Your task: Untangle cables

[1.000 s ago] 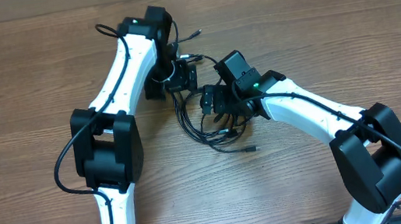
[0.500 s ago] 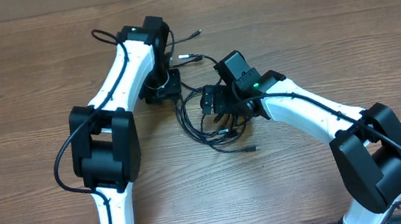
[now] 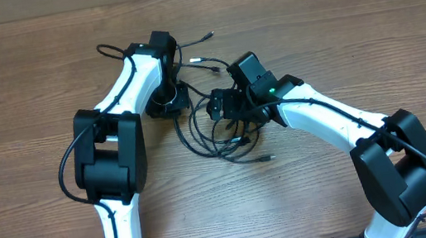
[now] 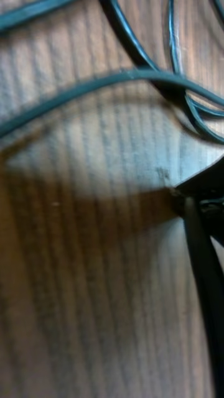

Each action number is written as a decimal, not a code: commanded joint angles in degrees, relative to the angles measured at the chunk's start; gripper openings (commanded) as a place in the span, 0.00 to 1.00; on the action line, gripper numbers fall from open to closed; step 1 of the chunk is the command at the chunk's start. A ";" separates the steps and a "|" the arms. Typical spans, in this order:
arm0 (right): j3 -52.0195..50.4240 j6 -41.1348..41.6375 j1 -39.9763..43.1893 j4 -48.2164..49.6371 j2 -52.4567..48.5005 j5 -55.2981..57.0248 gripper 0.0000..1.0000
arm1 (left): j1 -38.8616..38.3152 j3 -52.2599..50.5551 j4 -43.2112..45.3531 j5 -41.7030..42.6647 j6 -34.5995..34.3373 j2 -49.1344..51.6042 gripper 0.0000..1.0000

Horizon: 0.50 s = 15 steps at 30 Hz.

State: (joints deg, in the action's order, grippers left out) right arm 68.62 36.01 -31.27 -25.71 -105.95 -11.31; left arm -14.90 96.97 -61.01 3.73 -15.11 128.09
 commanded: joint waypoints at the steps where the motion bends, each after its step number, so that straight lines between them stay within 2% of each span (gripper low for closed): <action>1: -0.11 -0.20 -0.24 2.54 -0.48 -4.68 0.88 | 0.37 -3.98 1.55 -2.19 -0.72 -0.15 0.04; 6: -0.11 -2.64 -0.72 8.02 -0.48 -4.61 0.54 | 0.42 -6.21 2.86 0.11 0.61 -0.15 0.04; 8: -0.11 -3.52 -1.36 10.36 -0.48 -4.22 0.39 | 0.35 -6.23 3.30 4.87 4.70 -0.15 0.04; 9: -0.11 -3.52 -1.77 11.15 -0.50 -3.54 0.26 | 0.24 -6.23 3.63 8.15 7.39 -0.15 0.04; 10: -0.11 -3.50 -2.19 11.58 -0.48 -2.67 0.20 | 0.20 -6.23 3.89 10.56 8.90 -0.15 0.04; 12: -0.11 -3.52 -2.84 11.76 -0.50 -1.40 0.12 | 0.20 -6.23 4.11 13.51 10.38 -0.15 0.04; 15: -0.11 -3.52 -4.13 11.72 -0.66 -0.04 0.12 | 0.20 -6.23 4.31 16.55 13.11 -0.15 0.04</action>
State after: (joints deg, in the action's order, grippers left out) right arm 68.55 33.19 -34.28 -14.37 -106.02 -13.30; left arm -14.37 92.55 -56.84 13.96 -7.22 125.99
